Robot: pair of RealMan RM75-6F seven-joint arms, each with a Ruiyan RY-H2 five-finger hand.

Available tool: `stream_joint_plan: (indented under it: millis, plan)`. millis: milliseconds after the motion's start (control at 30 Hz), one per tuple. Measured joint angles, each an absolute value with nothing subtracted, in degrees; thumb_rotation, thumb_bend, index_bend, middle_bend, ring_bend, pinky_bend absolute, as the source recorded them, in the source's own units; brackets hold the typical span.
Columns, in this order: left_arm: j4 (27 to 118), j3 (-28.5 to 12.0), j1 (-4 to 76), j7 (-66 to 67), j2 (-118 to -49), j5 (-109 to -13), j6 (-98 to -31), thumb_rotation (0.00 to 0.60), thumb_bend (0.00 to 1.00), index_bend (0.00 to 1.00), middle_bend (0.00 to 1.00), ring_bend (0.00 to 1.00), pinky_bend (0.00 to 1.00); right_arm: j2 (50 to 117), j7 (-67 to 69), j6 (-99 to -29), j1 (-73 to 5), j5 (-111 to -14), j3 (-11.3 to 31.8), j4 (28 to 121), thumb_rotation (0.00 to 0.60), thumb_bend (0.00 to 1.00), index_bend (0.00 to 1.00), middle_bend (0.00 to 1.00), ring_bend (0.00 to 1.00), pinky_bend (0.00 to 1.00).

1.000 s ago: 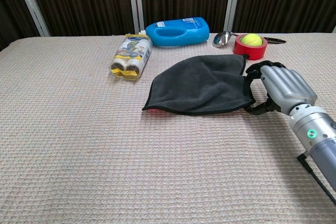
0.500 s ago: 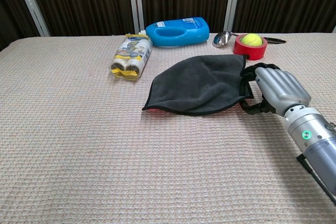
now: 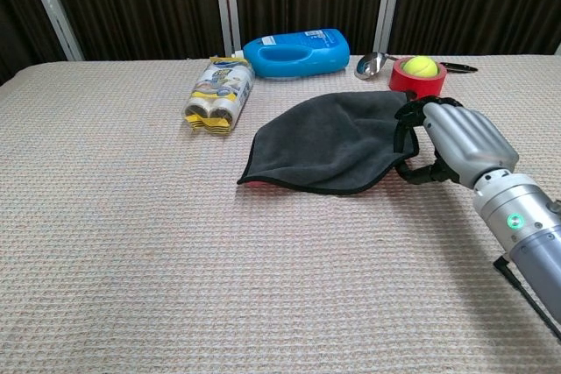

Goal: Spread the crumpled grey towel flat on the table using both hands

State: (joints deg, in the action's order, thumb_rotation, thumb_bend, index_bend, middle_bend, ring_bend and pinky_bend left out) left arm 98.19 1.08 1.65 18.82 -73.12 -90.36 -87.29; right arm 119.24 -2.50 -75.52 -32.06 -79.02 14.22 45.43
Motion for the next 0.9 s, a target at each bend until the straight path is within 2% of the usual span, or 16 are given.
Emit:
stream_joint_plan:
  millis: [300,600,900]
  plan:
    - [98.38,1.17,1.86,18.98,-73.41,-90.39,-86.87,0.600,0.00,0.00,0.00,0.00,0.02,113.73,-5.78,-78.99,-32.35,-81.37,14.87,56.49,0.600,0.61,0.61,0.25,0.12,0.09]
    - [98.93,1.31,2.40,18.99,-73.65,-90.49,-85.86,0.600,0.01,0.00,0.00,0.00,0.02,107.09,-13.29,-78.94,-32.81,-80.62,17.29,68.96,0.600,0.61,0.63,0.25,0.12,0.09]
    - [100.73,-0.75,5.61,18.68,-75.56,-88.94,-81.89,0.600,0.08,0.10,0.01,0.00,0.02,102.18,-23.37,-77.95,-34.16,-78.40,20.43,80.13,0.600,0.61,0.65,0.25,0.12,0.09]
